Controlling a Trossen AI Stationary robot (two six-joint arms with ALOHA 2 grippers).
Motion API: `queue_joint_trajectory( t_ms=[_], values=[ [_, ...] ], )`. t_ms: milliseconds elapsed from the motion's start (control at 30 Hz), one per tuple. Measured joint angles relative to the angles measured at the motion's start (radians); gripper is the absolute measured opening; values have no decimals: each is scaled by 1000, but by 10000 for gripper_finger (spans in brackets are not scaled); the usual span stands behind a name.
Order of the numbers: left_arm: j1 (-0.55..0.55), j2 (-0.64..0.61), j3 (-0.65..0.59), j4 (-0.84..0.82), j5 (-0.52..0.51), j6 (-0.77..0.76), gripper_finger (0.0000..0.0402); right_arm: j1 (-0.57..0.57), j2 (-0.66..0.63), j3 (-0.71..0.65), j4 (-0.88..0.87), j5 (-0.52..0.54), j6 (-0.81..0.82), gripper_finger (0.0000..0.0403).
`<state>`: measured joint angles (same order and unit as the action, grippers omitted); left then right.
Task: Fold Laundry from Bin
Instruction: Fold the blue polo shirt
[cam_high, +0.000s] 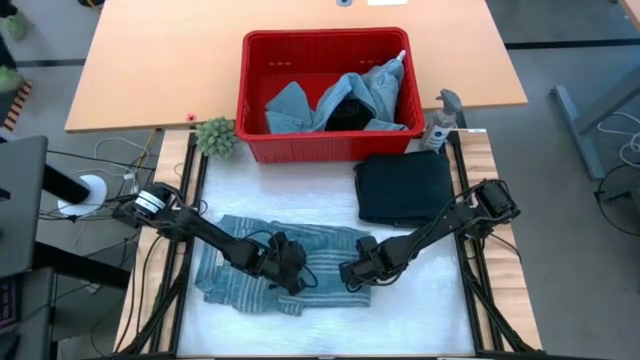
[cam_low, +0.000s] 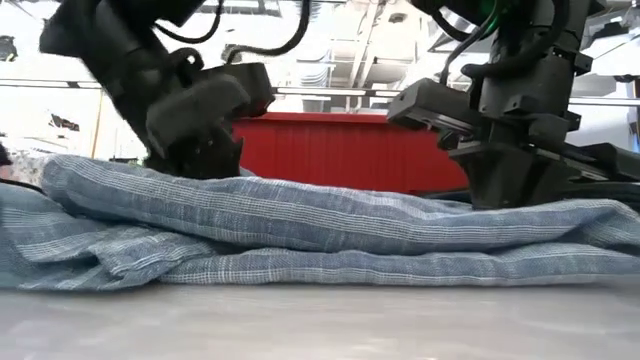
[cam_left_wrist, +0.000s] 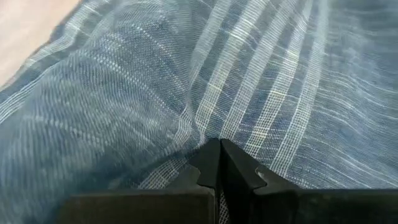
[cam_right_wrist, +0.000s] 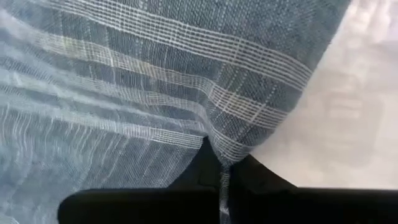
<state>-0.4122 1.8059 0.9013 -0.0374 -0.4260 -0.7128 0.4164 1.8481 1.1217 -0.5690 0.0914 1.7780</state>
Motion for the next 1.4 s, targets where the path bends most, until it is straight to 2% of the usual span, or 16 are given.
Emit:
queue_joint_trajectory(
  t_ms=[167,467,633,833,1100,1233,1400],
  values=[
    [41,-87,66,-35,100,82,0,23,-5,0,-17,-13,17,27],
    [96,-283,107,-204,25,126,0,97,-133,-3,-277,-1,157,27],
    [100,-367,107,-204,21,125,0,131,-258,-3,-417,36,232,27],
    [98,-437,107,-207,22,115,0,153,-381,-3,-454,77,257,27],
    [54,-392,91,-276,48,68,0,144,-453,-1,-449,124,236,27],
    [19,-338,24,-247,58,45,0,136,-455,-1,-449,124,217,27],
    [-14,-251,-19,-181,129,72,0,128,-454,-1,-445,123,203,27]
  ],
)
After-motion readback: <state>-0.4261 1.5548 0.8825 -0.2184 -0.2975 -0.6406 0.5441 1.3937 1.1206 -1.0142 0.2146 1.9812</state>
